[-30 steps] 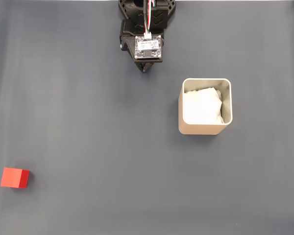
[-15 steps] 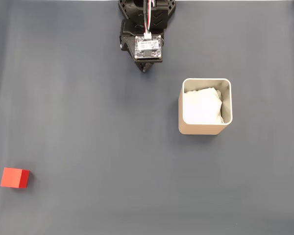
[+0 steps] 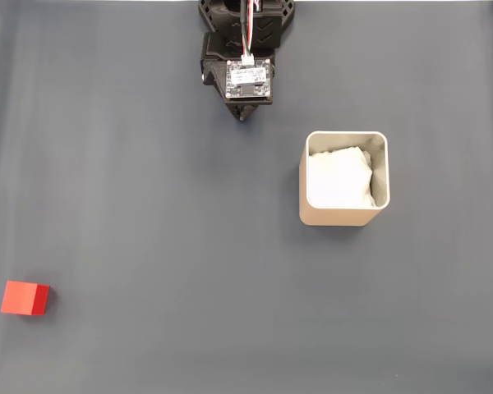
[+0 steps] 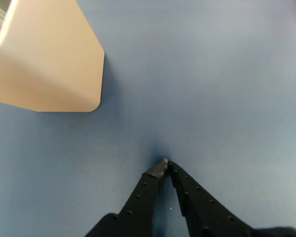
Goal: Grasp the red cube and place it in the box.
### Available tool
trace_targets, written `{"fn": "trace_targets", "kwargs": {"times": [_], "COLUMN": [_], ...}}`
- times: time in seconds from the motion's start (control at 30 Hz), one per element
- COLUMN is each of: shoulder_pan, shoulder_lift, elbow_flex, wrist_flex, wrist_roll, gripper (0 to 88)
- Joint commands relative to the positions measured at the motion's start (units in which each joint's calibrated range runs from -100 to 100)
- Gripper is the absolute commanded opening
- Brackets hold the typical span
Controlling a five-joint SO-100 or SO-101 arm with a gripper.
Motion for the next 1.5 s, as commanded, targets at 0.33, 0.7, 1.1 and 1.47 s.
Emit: {"fn": "trace_targets", "kwargs": {"times": [0.33,0.7,1.1,1.47], "shoulder_pan": [-0.39,-0.46,-0.1,-0.53], "shoulder_lift": [0.0,0.0,0.26,11.6], "elbow_flex": [0.64,0.64,-0.82,-16.86], "wrist_flex": [1.22,1.3,-18.06,-27.17], "wrist_roll": [-0.29,0.05,-0.59,-1.17], "gripper": [0.5,0.3,0.2,0.2]}}
